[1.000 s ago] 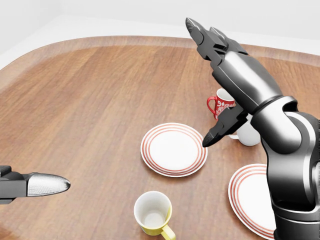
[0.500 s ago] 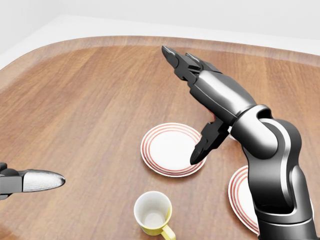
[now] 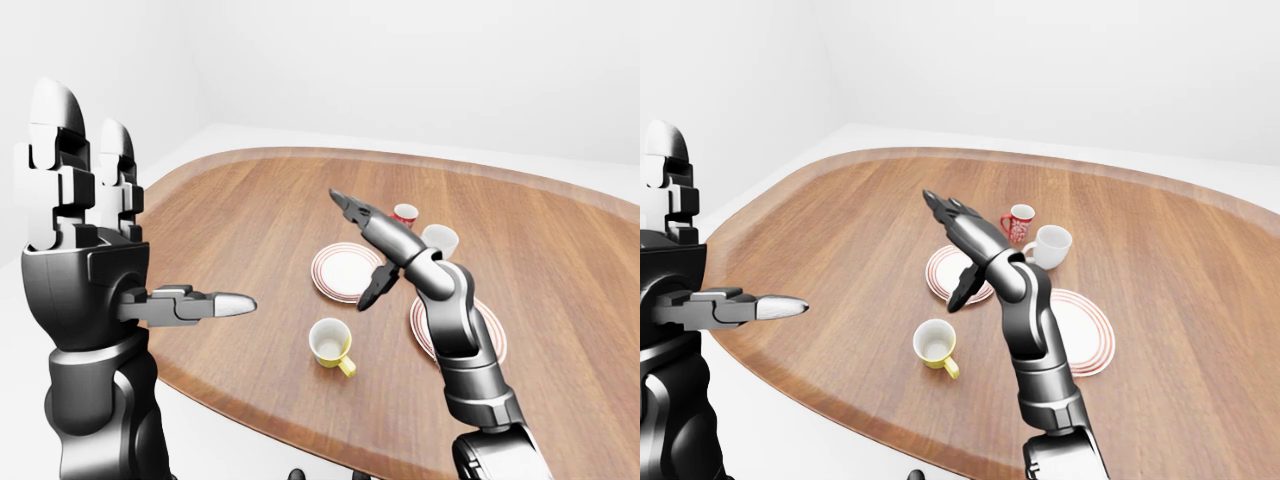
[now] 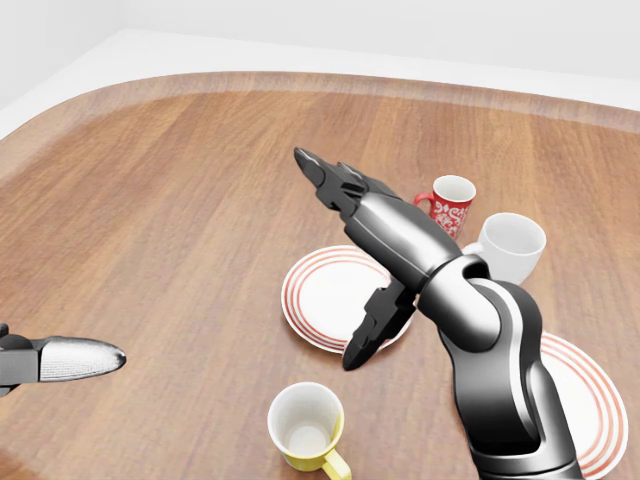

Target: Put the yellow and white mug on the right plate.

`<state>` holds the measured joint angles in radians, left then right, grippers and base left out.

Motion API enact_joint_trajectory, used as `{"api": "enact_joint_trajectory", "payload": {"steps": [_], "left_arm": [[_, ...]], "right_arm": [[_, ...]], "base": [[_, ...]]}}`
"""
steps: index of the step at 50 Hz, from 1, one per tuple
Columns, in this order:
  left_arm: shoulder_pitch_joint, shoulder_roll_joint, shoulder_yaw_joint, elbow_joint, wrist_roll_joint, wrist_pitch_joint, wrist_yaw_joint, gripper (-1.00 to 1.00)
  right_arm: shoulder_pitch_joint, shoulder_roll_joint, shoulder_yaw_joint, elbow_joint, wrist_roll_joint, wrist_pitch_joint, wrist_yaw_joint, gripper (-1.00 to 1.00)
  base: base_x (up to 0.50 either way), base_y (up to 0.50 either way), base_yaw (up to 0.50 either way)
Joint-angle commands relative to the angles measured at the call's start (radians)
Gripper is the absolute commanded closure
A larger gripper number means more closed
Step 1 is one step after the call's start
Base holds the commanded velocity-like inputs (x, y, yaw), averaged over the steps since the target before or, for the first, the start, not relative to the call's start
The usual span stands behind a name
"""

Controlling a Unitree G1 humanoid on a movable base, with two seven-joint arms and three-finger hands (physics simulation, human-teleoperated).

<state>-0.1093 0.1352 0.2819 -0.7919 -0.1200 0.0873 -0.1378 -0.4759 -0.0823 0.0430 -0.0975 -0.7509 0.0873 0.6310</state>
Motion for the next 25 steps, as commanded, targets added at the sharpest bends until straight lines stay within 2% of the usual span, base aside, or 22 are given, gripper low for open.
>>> {"api": "enact_joint_trajectory", "payload": {"steps": [1,25], "left_arm": [[-0.005,0.002,0.005,-0.005,-0.005,0.000,0.001,-1.00],[-0.002,0.001,0.004,-0.009,-0.006,0.000,0.000,-1.00]], "right_arm": [[0.041,0.045,0.038,0.083,0.000,0.000,-0.069,-1.00],[0.099,0.075,0.067,0.171,0.007,0.000,-0.142,-1.00]], "base": [[0.00,0.00,0.00],[0.00,0.00,0.00]]}}
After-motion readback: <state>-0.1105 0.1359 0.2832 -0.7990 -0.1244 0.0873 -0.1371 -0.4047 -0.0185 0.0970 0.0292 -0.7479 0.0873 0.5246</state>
